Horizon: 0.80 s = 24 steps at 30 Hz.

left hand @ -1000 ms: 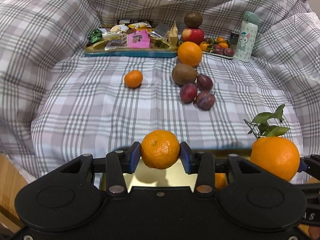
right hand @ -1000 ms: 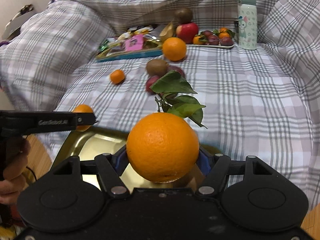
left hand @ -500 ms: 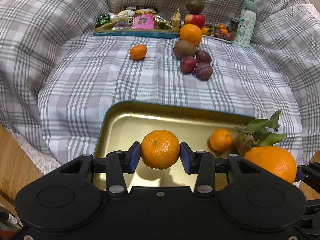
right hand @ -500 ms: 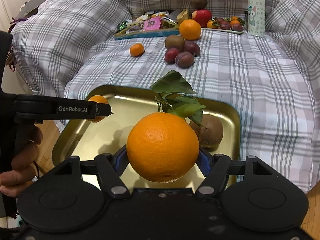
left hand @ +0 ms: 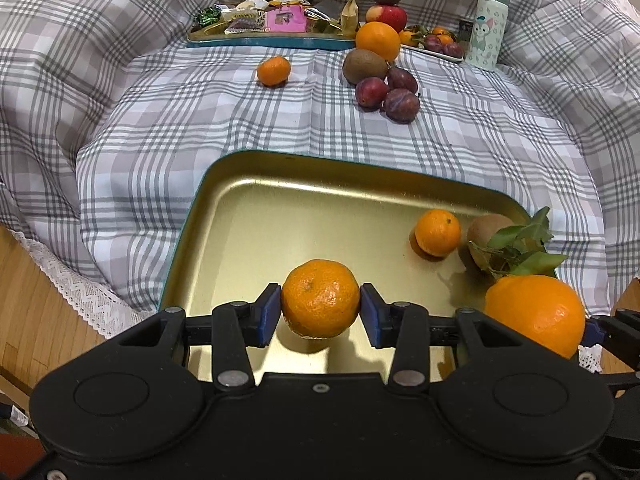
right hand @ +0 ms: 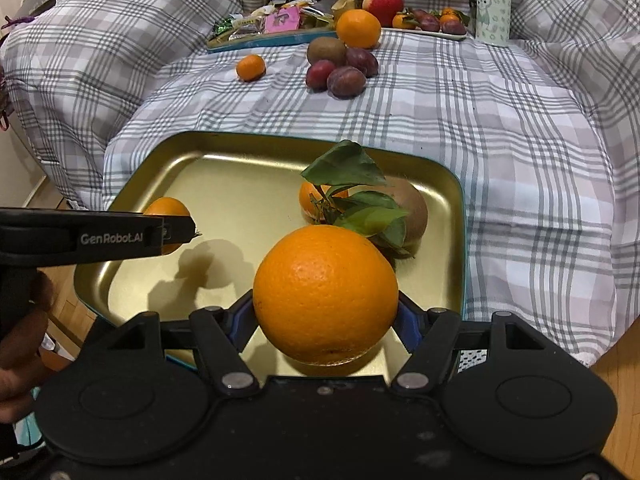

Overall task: Organize fruits
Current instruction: 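Carry the orange over the gold tray with the right gripper while the left carries the mandarin, then lower the orange into the gold tray with the right gripper while the left holds the mandarin above it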

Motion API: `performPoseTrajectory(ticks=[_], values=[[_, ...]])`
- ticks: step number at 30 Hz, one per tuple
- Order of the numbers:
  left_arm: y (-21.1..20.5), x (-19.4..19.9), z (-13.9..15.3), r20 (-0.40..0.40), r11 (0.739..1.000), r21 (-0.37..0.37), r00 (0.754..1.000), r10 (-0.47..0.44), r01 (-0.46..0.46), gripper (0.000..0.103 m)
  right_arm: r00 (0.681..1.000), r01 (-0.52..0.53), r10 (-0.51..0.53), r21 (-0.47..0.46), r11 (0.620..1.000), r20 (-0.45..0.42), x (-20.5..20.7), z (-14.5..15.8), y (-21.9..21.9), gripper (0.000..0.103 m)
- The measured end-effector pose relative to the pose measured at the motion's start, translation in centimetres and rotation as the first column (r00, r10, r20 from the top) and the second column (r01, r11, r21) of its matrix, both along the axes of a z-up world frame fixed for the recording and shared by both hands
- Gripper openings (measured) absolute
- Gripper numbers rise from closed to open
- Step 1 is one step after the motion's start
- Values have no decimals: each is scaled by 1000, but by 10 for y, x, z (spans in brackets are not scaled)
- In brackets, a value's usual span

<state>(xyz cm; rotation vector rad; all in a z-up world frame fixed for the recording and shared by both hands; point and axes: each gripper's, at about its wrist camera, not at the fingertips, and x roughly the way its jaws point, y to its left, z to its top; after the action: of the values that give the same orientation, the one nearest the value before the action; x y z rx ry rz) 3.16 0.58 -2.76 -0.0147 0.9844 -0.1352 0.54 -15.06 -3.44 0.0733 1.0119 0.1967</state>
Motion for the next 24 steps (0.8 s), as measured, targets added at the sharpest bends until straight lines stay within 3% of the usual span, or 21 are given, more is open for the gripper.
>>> performPoseTrajectory(ticks=[24], values=[[-5,-8,-12,-74,1000,15,997,-19,20,51,995,-8,4,-32,999,-104,1,-15,3,73]])
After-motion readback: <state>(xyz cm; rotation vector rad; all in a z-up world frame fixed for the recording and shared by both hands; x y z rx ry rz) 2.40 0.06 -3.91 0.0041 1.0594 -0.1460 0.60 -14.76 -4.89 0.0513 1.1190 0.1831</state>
